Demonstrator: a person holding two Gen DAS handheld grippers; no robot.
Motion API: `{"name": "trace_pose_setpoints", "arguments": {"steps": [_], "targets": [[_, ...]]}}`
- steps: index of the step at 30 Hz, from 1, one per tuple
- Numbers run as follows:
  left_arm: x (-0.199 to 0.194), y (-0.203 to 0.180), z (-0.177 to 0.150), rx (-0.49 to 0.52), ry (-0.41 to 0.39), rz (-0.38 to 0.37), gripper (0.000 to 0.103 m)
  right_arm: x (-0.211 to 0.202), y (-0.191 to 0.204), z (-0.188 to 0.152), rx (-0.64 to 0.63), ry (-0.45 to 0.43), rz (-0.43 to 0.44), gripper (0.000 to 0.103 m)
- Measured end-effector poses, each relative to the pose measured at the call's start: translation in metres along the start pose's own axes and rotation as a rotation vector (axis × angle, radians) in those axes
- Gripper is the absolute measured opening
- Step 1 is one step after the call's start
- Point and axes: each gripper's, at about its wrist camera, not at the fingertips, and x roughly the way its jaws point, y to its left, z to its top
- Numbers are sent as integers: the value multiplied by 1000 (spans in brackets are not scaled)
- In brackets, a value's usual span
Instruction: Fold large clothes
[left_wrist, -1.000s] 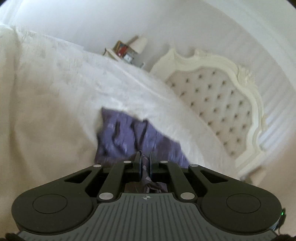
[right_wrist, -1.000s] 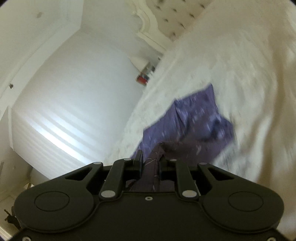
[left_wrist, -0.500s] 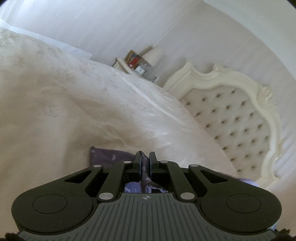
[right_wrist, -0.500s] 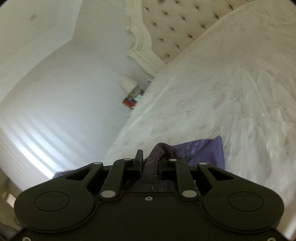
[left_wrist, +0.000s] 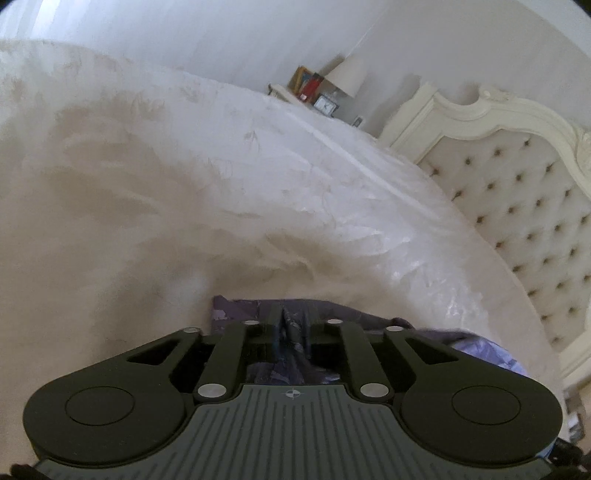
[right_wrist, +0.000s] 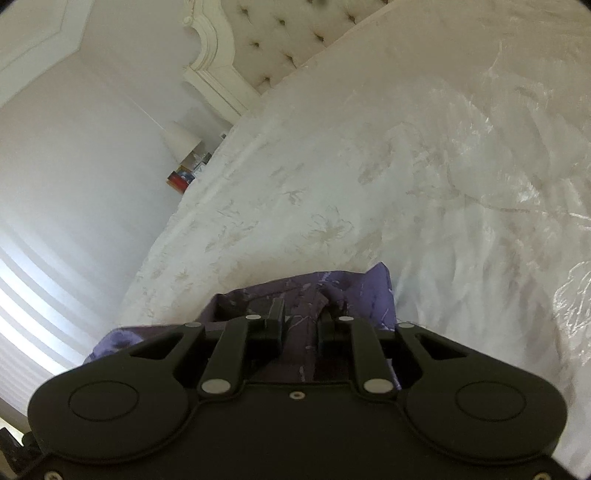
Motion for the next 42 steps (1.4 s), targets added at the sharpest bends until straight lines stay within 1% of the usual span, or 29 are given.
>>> {"name": "trace_pose_setpoints", "arguments": {"steps": [1,2,3,4,5,6,7,8,9,11,12,13,15,18,21,23,24,26,28,29,30,32,34,35,36,37,40,42], "targets": [[-1,2,0,-8,-2,-12,22,-1,0,-1,-4,-1,4,28],[-6,3,-1,-7,-17,-17,29,-1,1,-1,-11,-2,12,33],[-10,3,-1,8,-47,0,50,-1,3,-1,-23,-3,18,38],[-18,2,-1,29,-84,18,66,-1,4,-1,-39,-6,23,41],[-23,0,-1,43,-115,29,92,-5,7,-1,-58,-10,31,52],[-32,0,-1,57,-153,33,97,-9,10,-1,-73,-14,43,65],[-39,-1,0,67,-173,35,97,-12,14,0,-86,-18,61,72],[-46,-4,0,81,-182,42,97,-15,17,0,-101,-32,66,87],[-53,-8,0,101,-188,49,97,-21,23,-1,-129,-62,58,97],[-64,-19,-3,167,-192,52,97,-34,35,-1,-197,-116,51,98],[-70,-28,-6,215,-190,55,97,-39,41,-2,-229,-134,42,98],[-74,-36,-11,258,-186,57,97,-44,48,-4,-266,-147,31,98],[-79,-56,-23,348,-167,48,97,-50,64,-11,-344,-141,25,98],[-75,-89,-52,504,-114,27,97,-47,93,-34,-491,-88,24,98],[-61,-114,-80,635,-59,12,97,-34,120,-66,-637,-17,34,98],[-47,-122,-93,693,-26,20,97,-23,132,-86,-709,35,41,98],[-39,-122,-97,707,-11,31,97,-17,136,-94,-741,59,40,98],[-23,-121,-99,714,16,72,97,-2,141,-106,-797,99,21,97],[-4,-110,-92,688,55,140,97,12,139,-111,-827,125,-28,97],[5,-102,-87,667,73,176,98,20,137,-110,-830,134,-63,97],[13,-94,-80,650,85,201,102,29,132,-106,-826,138,-101,98],[24,-77,-69,624,98,245,103,41,121,-97,-803,135,-149,97],[30,-61,-56,549,109,259,103,45,110,-89,-772,135,-119,97],[32,-52,-50,503,120,251,103,46,109,-89,-767,129,-115,97],[33,-42,-46,444,140,215,103,47,109,-92,-775,118,-118,97],[33,-35,-44,416,145,195,103,46,109,-97,-785,101,-121,97],[29,-34,-47,419,117,200,103,41,103,-109,-793,42,-108,97],[25,-34,-47,424,110,193,103,41,100,-109,-791,34,-89,100]]}}
